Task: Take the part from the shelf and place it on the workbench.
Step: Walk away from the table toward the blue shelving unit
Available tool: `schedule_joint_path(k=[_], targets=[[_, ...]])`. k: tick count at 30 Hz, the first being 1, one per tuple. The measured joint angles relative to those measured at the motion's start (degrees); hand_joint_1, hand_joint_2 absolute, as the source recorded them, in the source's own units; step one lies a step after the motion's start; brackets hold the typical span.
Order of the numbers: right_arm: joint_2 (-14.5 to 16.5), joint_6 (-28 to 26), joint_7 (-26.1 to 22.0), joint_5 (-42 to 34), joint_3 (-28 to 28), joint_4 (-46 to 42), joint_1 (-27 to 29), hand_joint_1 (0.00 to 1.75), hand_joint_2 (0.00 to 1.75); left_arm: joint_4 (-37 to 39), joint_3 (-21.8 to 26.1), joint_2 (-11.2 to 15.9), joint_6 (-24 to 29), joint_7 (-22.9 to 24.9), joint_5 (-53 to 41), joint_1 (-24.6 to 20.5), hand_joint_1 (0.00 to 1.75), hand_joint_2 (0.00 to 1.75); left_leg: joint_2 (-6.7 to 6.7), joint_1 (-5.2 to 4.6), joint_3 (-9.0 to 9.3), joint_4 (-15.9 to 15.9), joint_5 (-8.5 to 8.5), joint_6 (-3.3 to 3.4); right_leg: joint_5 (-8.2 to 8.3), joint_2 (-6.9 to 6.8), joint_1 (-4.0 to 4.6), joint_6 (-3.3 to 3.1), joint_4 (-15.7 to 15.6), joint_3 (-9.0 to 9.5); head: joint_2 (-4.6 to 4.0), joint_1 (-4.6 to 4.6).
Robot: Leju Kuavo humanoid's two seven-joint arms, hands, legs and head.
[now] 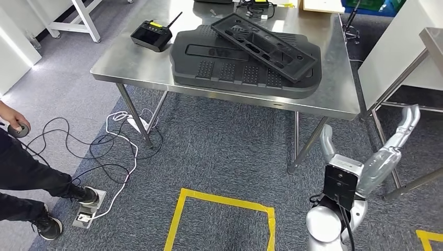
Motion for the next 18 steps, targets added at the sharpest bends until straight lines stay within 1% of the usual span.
schedule_joint_path(k=[2, 3, 4, 5, 7, 8, 9, 10, 11, 12, 13, 14, 15, 16, 17, 18], targets=[[0.0, 0.0, -0.2, -0.1, 0.0, 0.0, -0.1, 0.00, 1.75, 0.0, 0.0, 0.0, 0.0, 0.0, 0.0, 0.1, 0.00, 0.00, 0.07, -0.09, -0.39, -0.1, 0.67, 0.84, 0.33, 0.01, -0.12, 0.74, 0.0, -0.18, 0.00, 0.07], [0.0, 0.0, -0.2, -0.1, 0.0, 0.1, -0.1, 0.00, 1.75, 0.0, 0.0, 0.0, 0.0, 0.0, 0.0, 0.1, 0.00, 0.00, 0.15, -0.08, -0.64, -0.2, 1.08, 1.32, -0.14, 0.07, -0.20, 1.08, 0.4, -0.45, 0.00, 0.11], [0.0, 0.0, -0.2, -0.1, -0.1, 0.1, -0.1, 0.00, 1.75, 0.0, 0.0, 0.0, 0.0, 0.0, 0.0, 0.0, 0.00, 0.00, 0.25, -0.01, -0.98, -0.4, 1.52, 1.81, -1.35, 0.15, -0.29, 1.39, 1.7, -1.04, 0.00, 0.27], [0.0, 0.0, -0.3, -0.1, -0.1, 0.1, -0.1, 0.00, 1.75, 0.0, 0.0, 0.0, 0.0, 0.0, 0.0, 0.0, 0.00, 0.00, 0.34, 0.06, -1.39, -0.5, 1.93, 2.16, -3.30, 0.23, -0.36, 1.63, 4.0, -2.00, 0.00, 0.44], [0.0, 0.0, -0.3, -0.2, -0.1, 0.2, -0.1, 0.00, 1.75, 0.0, 0.0, 0.0, 0.0, 0.0, 0.0, 0.0, 0.00, 0.00, 0.42, -0.09, -2.30, -0.5, 2.53, 2.47, -7.80, 0.34, -0.42, 1.99, 11.0, -4.42, 0.00, 0.83], [0.0, 0.0, -0.2, -0.2, -0.1, 0.3, -0.1, 0.00, 1.75, 0.0, 0.0, 0.0, 0.0, 0.0, 0.0, 0.0, 0.00, 0.00, 0.44, -0.18, -2.71, -0.5, 2.79, 2.49, -9.15, 0.34, -0.43, 2.06, 13.8, -5.16, 0.00, 0.88], [0.0, 0.0, -0.2, -0.2, -0.1, 0.4, -0.1, 0.00, 1.75, 0.1, 0.0, 0.0, 0.0, 0.0, 0.0, 0.0, 0.00, 0.00, 0.46, -0.27, -3.08, -0.4, 3.05, 2.49, -9.42, 0.34, -0.41, 2.04, 14.9, -4.99, 0.00, 0.92], [0.0, 0.0, -0.3, -0.2, -0.1, 0.5, -0.1, 0.00, 1.75, 0.1, 0.0, 0.0, 0.0, 0.0, 0.0, 0.0, 0.00, 0.00, 0.45, -0.32, -3.37, -0.3, 3.27, 2.45, -8.59, 0.35, -0.38, 1.91, 13.7, -3.70, 0.00, 0.93], [0.0, 0.0, -0.3, -0.2, -0.1, 0.5, -0.1, 0.00, 1.75, 0.2, 0.0, 0.0, 0.0, 0.0, 0.1, 0.0, 0.00, 0.00, 0.43, -0.36, -3.57, -0.3, 3.46, 2.38, -6.97, 0.35, -0.33, 1.66, 10.5, -1.40, 0.00, 0.95], [0.0, 0.0, -0.3, -0.2, -0.1, 0.6, -0.1, 0.00, 1.75, 0.2, 0.0, -0.1, 0.0, 0.0, 0.1, 0.0, 0.00, 0.00, 0.42, -0.37, -3.70, -0.3, 3.61, 2.26, -5.34, 0.36, -0.24, 1.29, 6.1, 1.27, 0.00, 1.00], [0.0, 0.0, -0.3, -0.2, -0.1, 0.6, -0.1, 0.00, 1.75, 0.2, 0.0, -0.1, 0.0, 0.1, 0.1, 0.0, 0.00, 0.00, 0.40, -0.45, -3.82, -0.2, 3.75, 2.07, -4.13, 0.37, -0.07, 0.95, 2.2, 3.47, 0.00, 1.05], [0.0, 0.0, -0.3, -0.2, -0.1, 0.6, -0.2, 0.00, 1.75, 0.2, 0.0, -0.1, 0.0, 0.1, 0.1, 0.0, 0.00, 0.00, 0.40, -0.50, -3.97, -0.1, 3.94, 1.79, -3.44, 0.40, 0.09, 0.68, -0.5, 4.82, 0.00, 1.10], [0.0, 0.0, -0.3, -0.2, -0.1, 0.6, -0.2, 0.00, 1.75, 0.2, 0.0, -0.2, 0.0, 0.1, 0.1, 0.0, 0.00, 0.00, 0.43, -0.52, -4.15, 0.0, 4.16, 1.45, -3.27, 0.46, 0.26, 0.45, -1.7, 5.26, 0.00, 1.15], [0.0, 0.0, -0.4, -0.1, -0.1, 0.6, -0.2, 0.00, 1.75, 0.2, 0.0, -0.2, 0.0, 0.1, 0.1, 0.0, 0.00, 0.00, 0.47, -0.54, -4.30, 0.0, 4.40, 1.08, -3.16, 0.53, 0.41, 0.27, -1.9, 5.16, 0.00, 1.16], [0.0, 0.0, -0.4, -0.1, -0.1, 0.6, -0.2, 0.00, 1.75, 0.2, 0.0, -0.2, 0.0, 0.1, 0.1, 0.0, 0.00, 0.00, 0.49, -0.53, -4.42, 0.0, 4.60, 0.71, -2.86, 0.57, 0.32, -0.01, -2.1, 4.99, 0.00, 1.16], [0.0, 0.0, -0.3, -0.1, -0.1, 0.6, -0.3, 0.00, 1.75, 0.2, 0.0, -0.3, 0.0, 0.1, 0.1, 0.0, 0.00, 0.00, 0.41, -0.50, -4.56, 0.3, 4.35, 0.39, -2.48, 0.51, 0.19, -0.31, -2.3, 4.85, 0.00, 1.18]])
